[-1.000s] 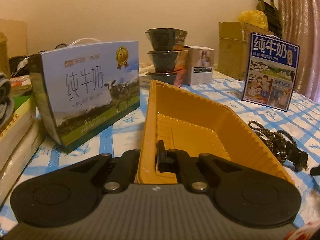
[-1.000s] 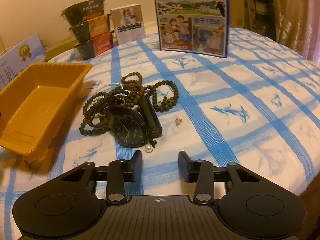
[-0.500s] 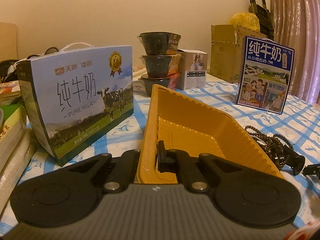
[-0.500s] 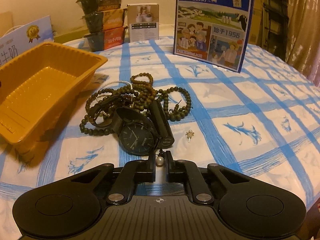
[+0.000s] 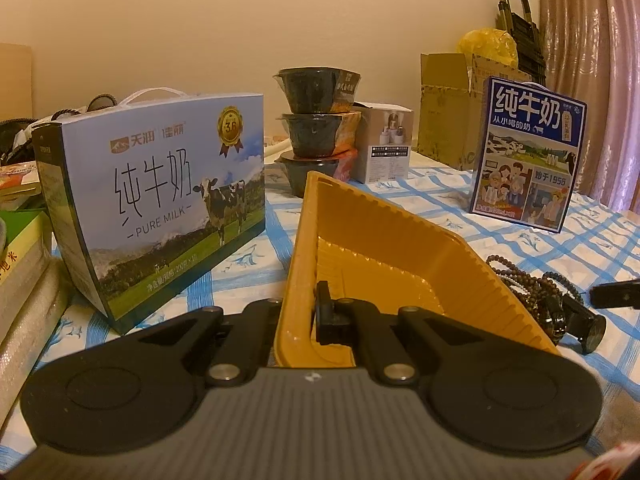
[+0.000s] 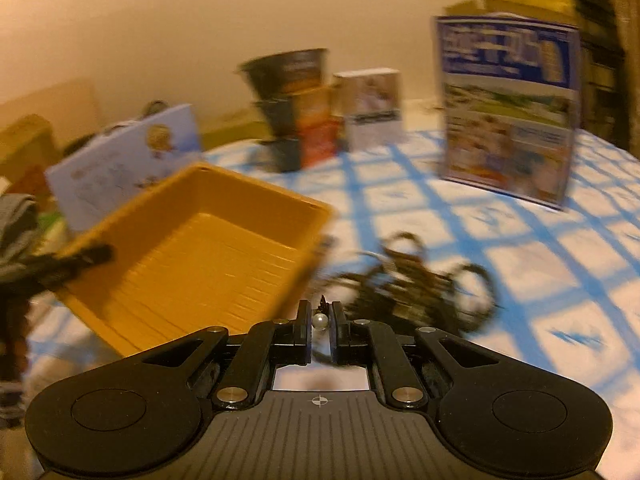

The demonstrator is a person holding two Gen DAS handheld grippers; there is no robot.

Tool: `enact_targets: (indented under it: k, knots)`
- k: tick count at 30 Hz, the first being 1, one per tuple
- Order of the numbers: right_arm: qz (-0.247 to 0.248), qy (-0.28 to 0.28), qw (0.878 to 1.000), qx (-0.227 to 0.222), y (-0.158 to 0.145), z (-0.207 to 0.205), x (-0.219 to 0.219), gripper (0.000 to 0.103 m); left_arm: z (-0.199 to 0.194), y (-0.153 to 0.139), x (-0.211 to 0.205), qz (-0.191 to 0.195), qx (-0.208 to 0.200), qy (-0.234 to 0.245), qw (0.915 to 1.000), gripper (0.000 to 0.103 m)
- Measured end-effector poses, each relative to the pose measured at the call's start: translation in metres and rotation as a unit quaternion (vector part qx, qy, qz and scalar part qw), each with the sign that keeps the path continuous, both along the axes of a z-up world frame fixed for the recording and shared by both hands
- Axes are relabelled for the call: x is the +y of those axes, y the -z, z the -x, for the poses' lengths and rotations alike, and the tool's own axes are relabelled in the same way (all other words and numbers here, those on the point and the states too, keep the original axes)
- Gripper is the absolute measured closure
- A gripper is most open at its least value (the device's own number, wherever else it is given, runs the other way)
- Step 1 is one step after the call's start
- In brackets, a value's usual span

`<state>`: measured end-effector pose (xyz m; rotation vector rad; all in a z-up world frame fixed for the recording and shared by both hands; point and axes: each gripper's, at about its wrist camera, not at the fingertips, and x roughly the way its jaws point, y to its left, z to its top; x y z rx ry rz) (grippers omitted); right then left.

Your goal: Organize jewelry

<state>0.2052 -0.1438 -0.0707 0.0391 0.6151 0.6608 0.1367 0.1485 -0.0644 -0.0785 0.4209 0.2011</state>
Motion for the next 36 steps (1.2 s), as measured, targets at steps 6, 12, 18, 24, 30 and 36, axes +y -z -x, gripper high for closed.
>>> enact_targets:
  k: [6,12,18,24,30,36]
  knots:
    - [-0.011,-0.053,0.998,0.015,0.005,0.000,0.046,0.095,-0.001,0.001,0.001,0.003,-0.001,0.000,1.0000,0.099]
    - [-0.031,-0.047,0.998,0.039,0.012,-0.003,0.052,0.073,-0.002,0.001,0.000,0.005,-0.001,-0.001,1.0000,0.099]
    - [-0.045,0.003,0.998,0.039,0.007,0.003,0.007,0.056,-0.003,0.003,-0.001,0.006,-0.005,-0.003,1.0000,0.099]
    - [-0.003,0.080,0.995,0.063,0.022,-0.001,-0.055,0.056,-0.005,0.003,0.000,0.001,-0.007,-0.005,1.0000,0.099]
    - [0.015,0.138,0.988,0.071,0.032,-0.012,-0.096,0.056,-0.013,0.003,-0.003,-0.005,-0.008,-0.006,0.9999,0.099]
    - [0.030,0.148,0.986,0.063,0.037,-0.022,-0.107,0.057,-0.019,0.002,-0.003,-0.013,-0.010,0.000,0.9999,0.099]
